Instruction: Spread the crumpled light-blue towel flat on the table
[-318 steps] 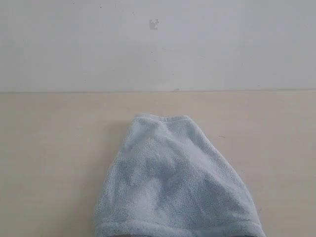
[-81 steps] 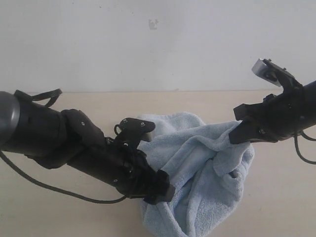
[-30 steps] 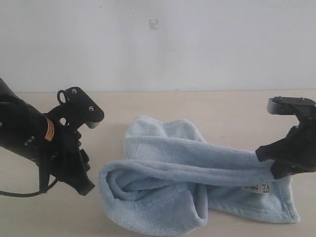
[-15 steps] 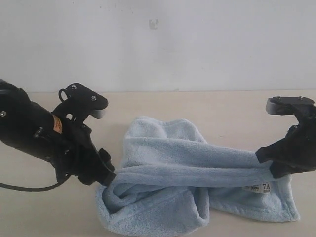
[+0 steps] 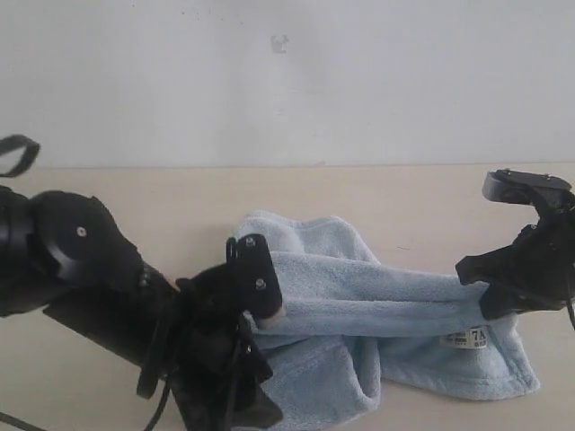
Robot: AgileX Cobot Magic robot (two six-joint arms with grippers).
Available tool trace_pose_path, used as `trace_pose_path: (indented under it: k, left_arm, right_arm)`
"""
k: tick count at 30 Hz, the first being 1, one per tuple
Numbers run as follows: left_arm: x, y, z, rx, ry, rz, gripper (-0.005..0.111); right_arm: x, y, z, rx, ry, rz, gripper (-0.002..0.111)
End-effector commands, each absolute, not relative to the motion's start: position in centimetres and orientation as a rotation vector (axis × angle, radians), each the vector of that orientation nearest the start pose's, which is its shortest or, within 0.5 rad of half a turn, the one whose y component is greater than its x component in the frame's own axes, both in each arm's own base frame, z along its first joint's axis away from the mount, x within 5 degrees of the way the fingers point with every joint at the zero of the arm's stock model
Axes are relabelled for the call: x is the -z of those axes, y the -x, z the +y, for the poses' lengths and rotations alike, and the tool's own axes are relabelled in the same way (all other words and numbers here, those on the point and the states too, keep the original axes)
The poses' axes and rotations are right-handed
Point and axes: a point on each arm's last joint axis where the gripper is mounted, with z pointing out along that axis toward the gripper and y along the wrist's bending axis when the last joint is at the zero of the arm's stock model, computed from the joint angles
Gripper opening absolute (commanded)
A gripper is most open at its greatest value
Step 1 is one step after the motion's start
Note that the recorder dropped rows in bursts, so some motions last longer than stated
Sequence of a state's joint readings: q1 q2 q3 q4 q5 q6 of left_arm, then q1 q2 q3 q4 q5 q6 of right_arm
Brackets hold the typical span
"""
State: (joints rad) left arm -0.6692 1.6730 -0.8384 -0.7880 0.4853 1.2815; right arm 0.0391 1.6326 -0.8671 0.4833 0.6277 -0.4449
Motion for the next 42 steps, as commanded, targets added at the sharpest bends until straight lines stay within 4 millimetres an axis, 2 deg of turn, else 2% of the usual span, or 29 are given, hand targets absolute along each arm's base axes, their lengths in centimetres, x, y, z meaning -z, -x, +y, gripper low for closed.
trace_pose_path:
  k: [1, 5, 9, 12, 15, 18, 21, 25, 29, 31, 35, 37, 39, 40, 41, 42]
  left_arm:
    - [-14.4, -22.4, -21.6, 0.480, -1.656, 2.142, 0.052]
    - [-13.2, -23.6, -21.6, 0.367, -1.594, 2.144, 0.056]
    - [-13.1, -24.4, -21.5, 0.285, -1.520, 2.135, 0.056]
    - [-13.0, -24.4, -21.5, 0.307, -1.480, 2.176, 0.056]
    - [-12.9, -24.1, -21.4, 0.333, -1.515, 2.183, 0.056]
    - [-12.8, -24.4, -21.3, 0.266, -1.580, 2.125, 0.056]
    - [-12.8, -25.1, -20.9, 0.213, -1.541, 2.114, 0.056]
    - [-12.1, -25.6, -20.0, 0.241, -1.467, 2.214, 0.056]
    - [-11.4, -25.0, -19.9, 0.306, -1.523, 2.265, 0.056]
    - [-11.3, -24.9, -19.9, 0.318, -1.531, 2.270, 0.050]
    - [-11.4, -24.4, -20.0, 0.378, -1.564, 2.300, 0.020]
    - [-11.9, -24.1, -20.4, 0.453, -1.618, 2.339, 0.004]
    - [-13.9, -24.7, -21.3, 0.545, -1.622, 2.434, 0.004]
    - [-16.0, -25.3, -21.6, 0.539, -1.594, 2.522, 0.004]
    - [-16.9, -25.5, -21.5, 0.500, -1.595, 2.549, 0.004]
    - [-18.7, -25.8, -20.8, 0.389, -1.544, 2.620, 0.004]
  right_arm:
    - [-18.1, -29.2, 3.4, -0.382, 0.169, 2.771, 0.001]
    - [-18.1, -29.4, 3.4, -0.370, 0.163, 2.755, 0.001]
    - [-18.1, -29.5, 3.4, -0.374, 0.152, 2.748, 0.001]
    - [-18.2, -29.7, 3.4, -0.381, 0.117, 2.724, 0.001]
    - [-18.3, -29.9, 3.4, -0.382, 0.097, 2.707, 0.001]
    - [-18.3, -29.9, 3.4, -0.380, 0.097, 2.706, 0.001]
    - [-18.3, -29.7, 3.5, -0.395, 0.104, 2.725, 0.001]
    - [-18.2, -29.5, 3.6, -0.411, 0.112, 2.744, 0.001]
    - [-18.2, -29.5, 3.6, -0.410, 0.108, 2.743, 0.001]
    - [-18.2, -29.5, 3.6, -0.410, 0.108, 2.743, 0.001]
    - [-18.2, -29.5, 3.6, -0.410, 0.111, 2.742, 0.001]
    - [-18.2, -29.5, 3.6, -0.412, 0.109, 2.742, 0.001]
    - [-18.3, -29.6, 3.6, -0.421, 0.086, 2.735, 0.001]
    - [-18.2, -29.5, 3.6, -0.424, 0.089, 2.739, 0.001]
    - [-18.2, -29.5, 3.6, -0.426, 0.090, 2.741, 0.001]
    - [-18.2, -29.5, 3.6, -0.426, 0.090, 2.741, 0.001]
